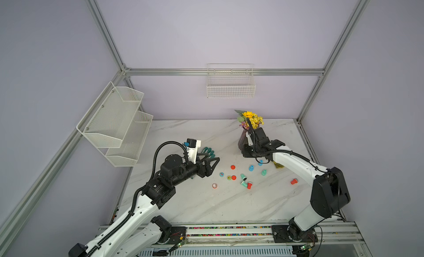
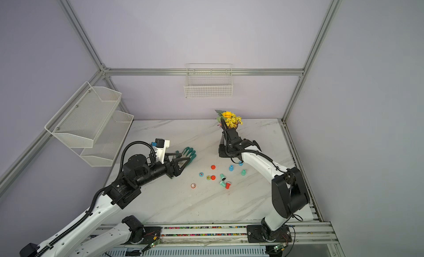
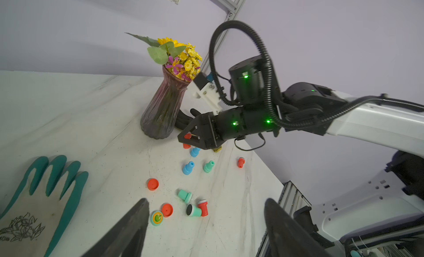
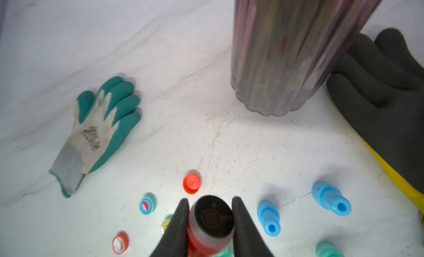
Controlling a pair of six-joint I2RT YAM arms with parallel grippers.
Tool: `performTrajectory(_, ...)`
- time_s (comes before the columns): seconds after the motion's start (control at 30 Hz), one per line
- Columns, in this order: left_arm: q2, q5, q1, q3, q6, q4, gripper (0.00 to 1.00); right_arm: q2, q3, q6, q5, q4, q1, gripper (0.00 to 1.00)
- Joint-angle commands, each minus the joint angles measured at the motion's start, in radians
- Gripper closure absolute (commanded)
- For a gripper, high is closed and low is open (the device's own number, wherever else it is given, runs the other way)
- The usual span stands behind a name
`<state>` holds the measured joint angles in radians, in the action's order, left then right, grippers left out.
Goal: Close the stamp cap
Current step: Pick up the stamp from the center of the board.
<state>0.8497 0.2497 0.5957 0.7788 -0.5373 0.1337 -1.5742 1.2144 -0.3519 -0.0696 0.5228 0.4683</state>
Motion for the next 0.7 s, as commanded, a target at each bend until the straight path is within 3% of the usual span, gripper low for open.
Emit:
performTrajectory(0.0, 0.028, -0.049, -0.006, 0.057, -0.018, 0.079, 0.21, 0.089, -0.090, 0.142, -0.173, -0.121, 0.011, 0.78)
performTrajectory(0.37, 0.230, 0.056, 0.049, 0.215, -0.104, 0.202, 0.24, 0.407, -0.439, 0.651, -0.503, -0.518, 0.036, 0.79)
performTrajectory(0.57, 0.301, 0.104, 0.111, 0.303, -0.125, 0.253, 0.24, 0.475, -0.495, 0.936, -0.600, -0.524, 0.039, 0.80)
performTrajectory(0.67, 0.339, 0.124, 0.144, 0.337, -0.129, 0.274, 0.25, 0.477, -0.499, 0.999, -0.648, -0.513, 0.039, 0.83)
